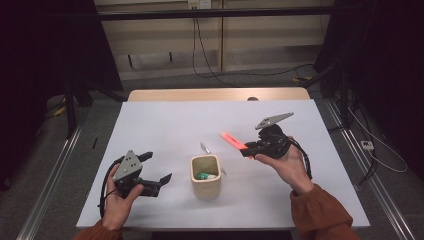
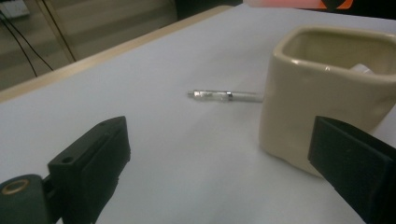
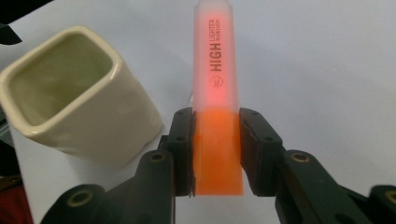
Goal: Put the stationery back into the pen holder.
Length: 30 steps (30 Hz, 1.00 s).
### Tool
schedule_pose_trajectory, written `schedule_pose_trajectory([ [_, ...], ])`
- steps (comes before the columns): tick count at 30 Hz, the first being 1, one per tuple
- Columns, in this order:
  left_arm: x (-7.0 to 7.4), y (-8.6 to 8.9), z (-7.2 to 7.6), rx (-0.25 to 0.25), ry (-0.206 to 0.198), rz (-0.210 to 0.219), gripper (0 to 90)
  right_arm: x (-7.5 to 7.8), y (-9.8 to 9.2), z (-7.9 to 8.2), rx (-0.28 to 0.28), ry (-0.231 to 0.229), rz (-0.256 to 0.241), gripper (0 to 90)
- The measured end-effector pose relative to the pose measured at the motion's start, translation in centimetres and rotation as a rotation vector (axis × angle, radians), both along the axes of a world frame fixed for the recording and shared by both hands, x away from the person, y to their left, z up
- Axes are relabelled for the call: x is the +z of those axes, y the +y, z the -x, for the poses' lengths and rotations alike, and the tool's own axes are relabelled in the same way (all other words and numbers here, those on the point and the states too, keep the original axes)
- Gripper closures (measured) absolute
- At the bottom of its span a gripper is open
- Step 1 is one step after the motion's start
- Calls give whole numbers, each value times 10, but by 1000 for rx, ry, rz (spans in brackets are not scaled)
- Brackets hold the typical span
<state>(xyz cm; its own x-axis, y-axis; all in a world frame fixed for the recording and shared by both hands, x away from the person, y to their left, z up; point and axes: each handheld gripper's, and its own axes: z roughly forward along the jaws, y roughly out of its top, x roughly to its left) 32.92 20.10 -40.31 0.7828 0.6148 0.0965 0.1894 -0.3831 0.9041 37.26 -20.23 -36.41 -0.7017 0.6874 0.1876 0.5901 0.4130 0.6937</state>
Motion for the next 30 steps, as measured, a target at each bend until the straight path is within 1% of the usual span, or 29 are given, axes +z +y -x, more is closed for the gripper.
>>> schedule_pose_trajectory([
  [1, 0, 0, 0, 0, 0, 0, 48, 2, 1, 0, -3, -3, 2, 681],
  [2, 4, -3, 1, 7, -37, -23, 47, 4, 1, 0, 1, -3, 3, 681],
  [3, 6, -5, 2, 4, -48, -29, 47, 6, 2, 1, 7, -5, 1, 681],
  [6, 12, -8, 2, -3, -72, -35, 49, 11, 3, 2, 20, -15, -2, 681],
  [7, 12, -8, 2, -3, -72, -35, 49, 14, 3, 3, 26, -17, -12, 681],
  [8, 17, -11, 3, -1, -100, -48, 47, 17, 3, 4, 31, -16, -17, 681],
  [9, 20, -13, 3, -4, -108, -44, 45, 19, 3, 4, 34, -22, -14, 681],
  [10, 22, -15, 3, -7, -119, -48, 47, 21, 3, 5, 36, -22, -14, 681],
  [12, 26, -19, 3, -15, -153, -71, 47, 25, 3, 7, 44, -26, -14, 681],
  [13, 28, -22, 4, -18, -164, -72, 47, 26, 3, 8, 45, -32, -13, 681],
  [14, 28, -22, 4, -18, -164, -72, 47, 26, 3, 8, 45, -32, -13, 681],
  [15, 32, -27, 3, -26, -179, -75, 47, 30, 2, 9, 51, -39, -25, 681],
  [16, 32, -27, 3, -26, -179, -75, 47, 30, 2, 9, 51, -39, -25, 681],
  [17, 34, -29, 3, -30, -185, -75, 47, 33, 2, 10, 56, -48, -36, 681],
  [18, 38, -35, 2, -27, -211, -81, 47, 35, 2, 11, 58, -52, -38, 681],
  [19, 38, -35, 2, -27, -211, -81, 47, 35, 2, 11, 58, -52, -38, 681],
  [20, 39, -38, 2, -29, -231, -95, 47, 37, 4, 11, 67, -57, -37, 681],
  [21, 42, -44, 2, -36, -257, -118, 48, 39, 5, 12, 71, -57, -34, 681],
  [23, 44, -50, 2, -40, -283, -137, 49, 41, 7, 13, 80, -62, -33, 681],
  [24, 44, -50, 2, -40, -283, -137, 49, 41, 9, 14, 85, -66, -33, 681],
  [25, 46, -52, 2, -43, -296, -149, 49, 42, 10, 14, 91, -68, -33, 681],
  [27, 46, -58, 1, -52, -304, -149, 51, 43, 11, 15, 98, -72, -33, 681],
  [28, 47, -63, 1, -52, -322, -163, 53, 44, 14, 16, 108, -73, -34, 681],
  [29, 47, -63, 1, -52, -322, -163, 53, 44, 14, 16, 108, -73, -34, 681],
  [30, 47, -65, 1, -54, -334, -173, 58, 44, 17, 16, 114, -73, -35, 681],
])
